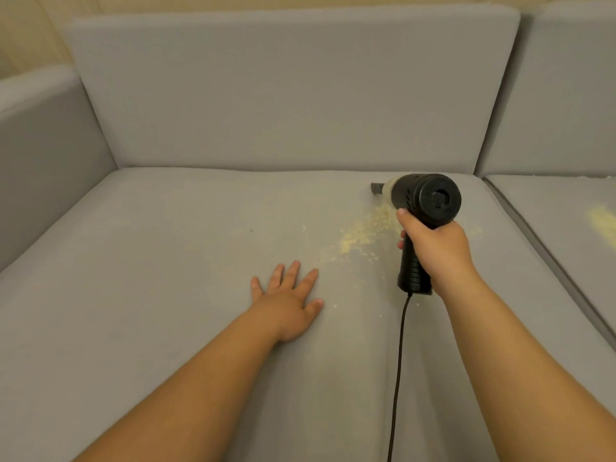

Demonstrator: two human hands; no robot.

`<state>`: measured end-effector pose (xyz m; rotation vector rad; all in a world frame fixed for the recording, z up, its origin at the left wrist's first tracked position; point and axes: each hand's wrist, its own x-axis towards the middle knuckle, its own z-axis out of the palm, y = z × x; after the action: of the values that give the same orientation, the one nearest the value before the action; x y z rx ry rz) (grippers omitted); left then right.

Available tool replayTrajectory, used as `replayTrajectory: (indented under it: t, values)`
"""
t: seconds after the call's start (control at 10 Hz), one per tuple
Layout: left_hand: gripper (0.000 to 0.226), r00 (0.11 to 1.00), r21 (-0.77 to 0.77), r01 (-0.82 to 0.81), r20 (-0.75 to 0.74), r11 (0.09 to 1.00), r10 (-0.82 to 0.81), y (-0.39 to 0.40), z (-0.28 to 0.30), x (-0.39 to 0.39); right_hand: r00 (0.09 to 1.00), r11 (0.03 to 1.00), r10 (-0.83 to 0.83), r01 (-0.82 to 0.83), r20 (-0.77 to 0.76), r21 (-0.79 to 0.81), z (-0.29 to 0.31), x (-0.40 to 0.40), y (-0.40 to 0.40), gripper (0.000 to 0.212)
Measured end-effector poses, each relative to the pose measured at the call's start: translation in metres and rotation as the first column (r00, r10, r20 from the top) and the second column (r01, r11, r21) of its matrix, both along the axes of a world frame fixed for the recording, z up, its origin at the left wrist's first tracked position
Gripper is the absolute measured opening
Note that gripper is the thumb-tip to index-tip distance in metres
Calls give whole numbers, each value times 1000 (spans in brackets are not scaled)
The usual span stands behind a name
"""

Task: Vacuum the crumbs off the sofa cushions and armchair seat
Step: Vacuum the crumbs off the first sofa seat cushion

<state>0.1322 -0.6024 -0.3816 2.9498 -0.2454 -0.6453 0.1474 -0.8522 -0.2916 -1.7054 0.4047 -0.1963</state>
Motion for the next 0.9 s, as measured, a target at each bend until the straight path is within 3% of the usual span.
replayTrajectory:
  t: [0.9]
  values:
    - [66, 1000, -26, -13, -8, 1000, 12, 1, 1, 1, 1000, 999, 21, -21, 12, -40, 4, -7, 5, 17]
